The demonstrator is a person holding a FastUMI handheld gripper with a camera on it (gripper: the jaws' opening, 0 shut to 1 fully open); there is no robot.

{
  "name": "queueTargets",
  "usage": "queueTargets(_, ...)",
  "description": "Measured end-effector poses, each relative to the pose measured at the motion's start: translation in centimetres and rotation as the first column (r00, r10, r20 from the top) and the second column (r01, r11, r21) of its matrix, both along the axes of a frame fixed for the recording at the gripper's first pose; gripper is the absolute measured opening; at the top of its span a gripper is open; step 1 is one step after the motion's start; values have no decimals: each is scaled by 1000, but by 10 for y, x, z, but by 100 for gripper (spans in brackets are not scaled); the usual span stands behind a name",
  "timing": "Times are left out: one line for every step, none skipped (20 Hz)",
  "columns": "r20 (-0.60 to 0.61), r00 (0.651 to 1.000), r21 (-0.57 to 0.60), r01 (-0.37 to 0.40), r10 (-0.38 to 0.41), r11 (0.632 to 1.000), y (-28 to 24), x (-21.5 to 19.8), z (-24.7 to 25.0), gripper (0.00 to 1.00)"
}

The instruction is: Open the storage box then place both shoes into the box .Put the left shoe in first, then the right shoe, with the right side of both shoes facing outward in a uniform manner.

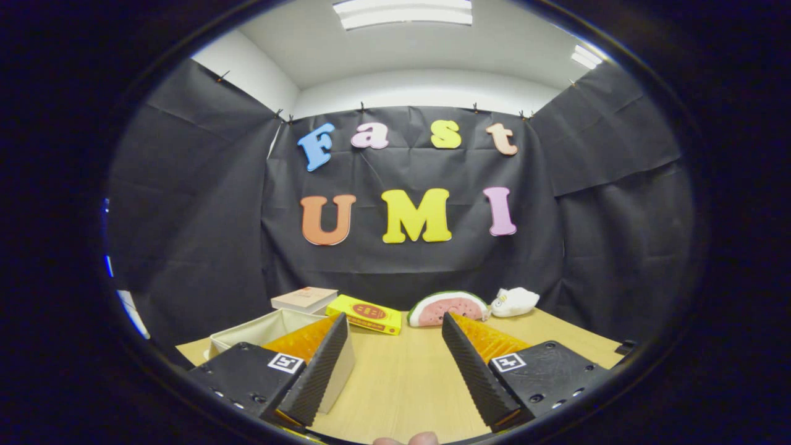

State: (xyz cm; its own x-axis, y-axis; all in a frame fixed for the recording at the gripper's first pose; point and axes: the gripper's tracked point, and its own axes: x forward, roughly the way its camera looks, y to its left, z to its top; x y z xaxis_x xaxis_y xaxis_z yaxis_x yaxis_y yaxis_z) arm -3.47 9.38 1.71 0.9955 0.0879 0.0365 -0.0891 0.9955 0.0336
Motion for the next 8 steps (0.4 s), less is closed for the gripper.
queueTargets(-15,1000,11,-18,19,1000,9,-11,-5,94)
queueTargets(-13,1000,-1,-16,16,1000,8,-11,-3,94)
queueTargets(-3,1000,-21,-2,2,1000,6,-10,0,94)
queueTargets(1,1000,-35,4,-4,999,6,-10,0,94)
queueTargets(-1,1000,-33,3,-3,999,9,-10,-1,94)
queueTargets(-6,1000,-28,1,-1,1000,10,-10,-3,94)
queueTargets(-12,1000,-18,6,-6,1000,8,-9,-2,94)
queueTargets(-20,1000,-8,11,-11,1000,5,-8,-3,94)
